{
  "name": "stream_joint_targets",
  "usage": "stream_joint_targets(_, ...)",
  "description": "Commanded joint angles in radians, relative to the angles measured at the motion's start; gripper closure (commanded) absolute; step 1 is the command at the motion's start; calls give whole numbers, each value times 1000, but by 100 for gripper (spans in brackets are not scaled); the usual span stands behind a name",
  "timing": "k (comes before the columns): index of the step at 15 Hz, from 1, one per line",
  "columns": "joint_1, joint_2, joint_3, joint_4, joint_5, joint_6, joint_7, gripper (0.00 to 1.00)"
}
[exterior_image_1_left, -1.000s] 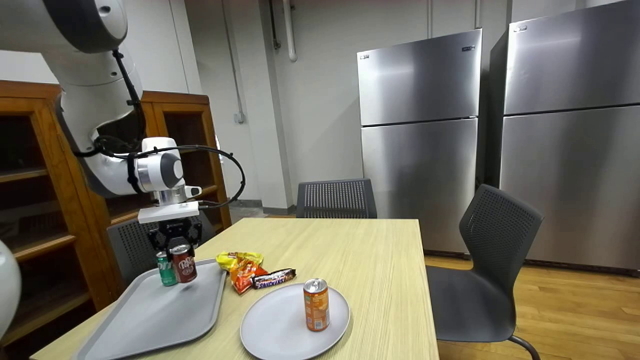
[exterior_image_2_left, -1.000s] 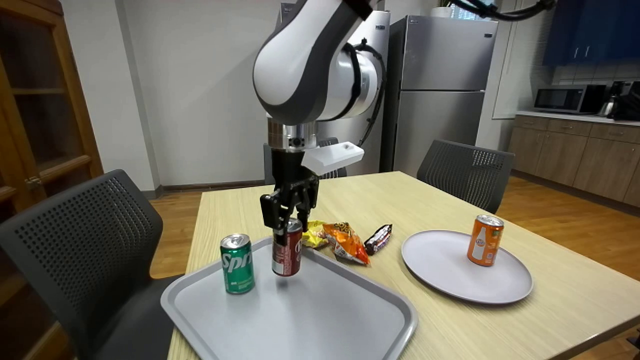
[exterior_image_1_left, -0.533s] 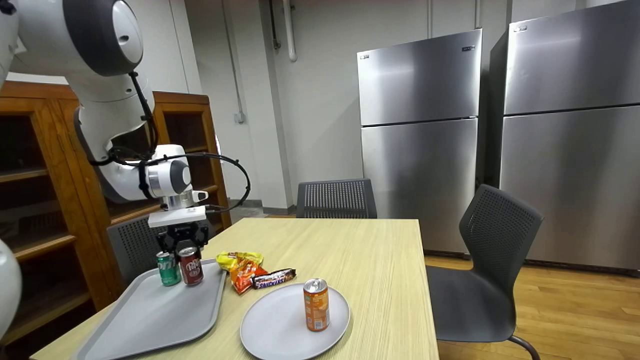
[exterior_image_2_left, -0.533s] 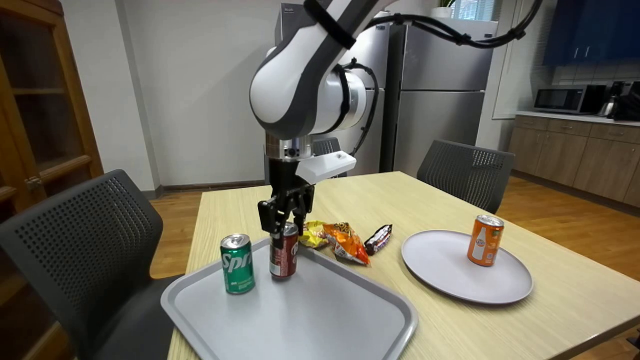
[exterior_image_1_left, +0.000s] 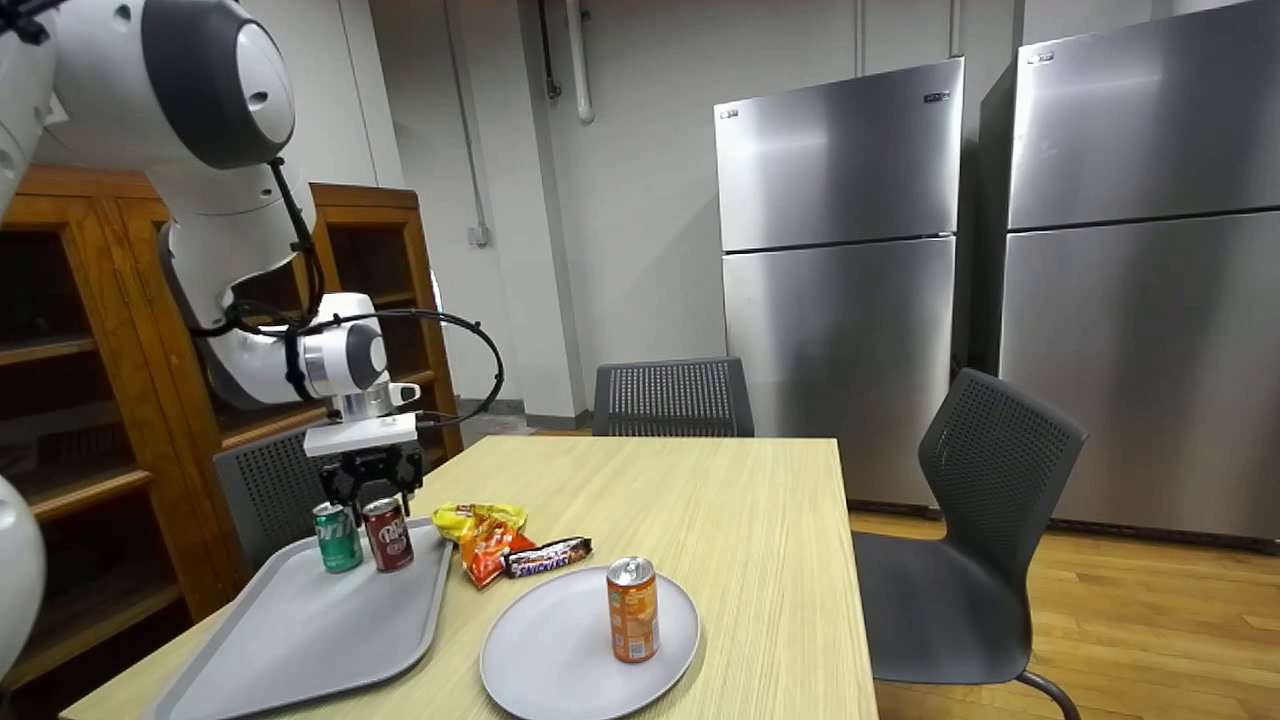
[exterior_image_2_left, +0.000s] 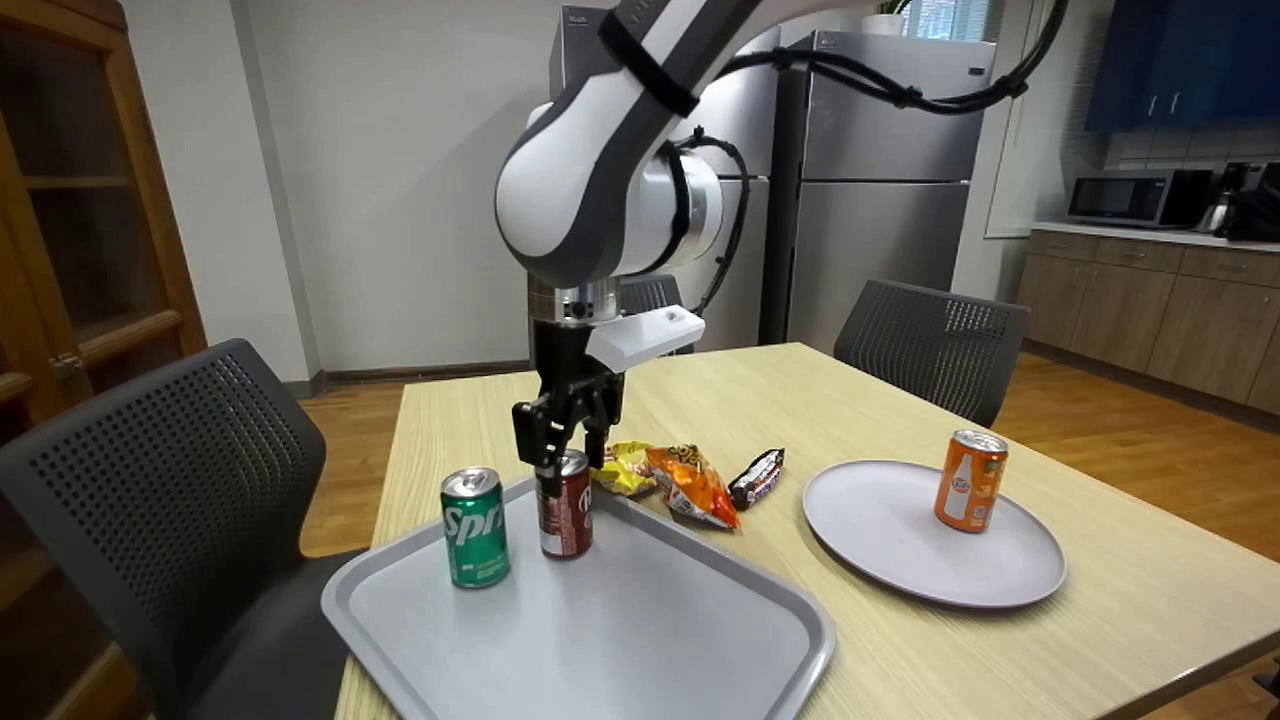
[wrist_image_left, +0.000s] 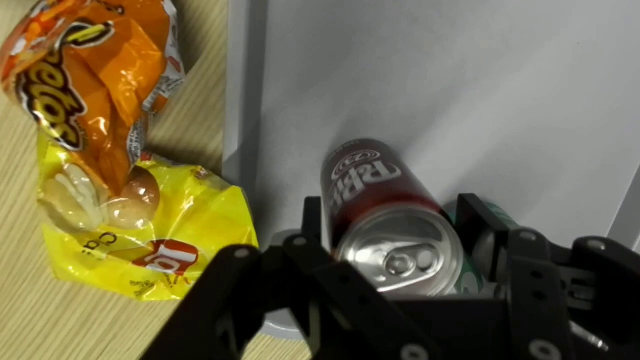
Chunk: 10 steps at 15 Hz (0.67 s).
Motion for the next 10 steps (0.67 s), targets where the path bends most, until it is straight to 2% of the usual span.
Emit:
stream_joint_targets(1,8,-15,-5,32,-16,-37,28,0)
stream_joint_targets(10,-31,-95,-9,8,8,-13,29,0)
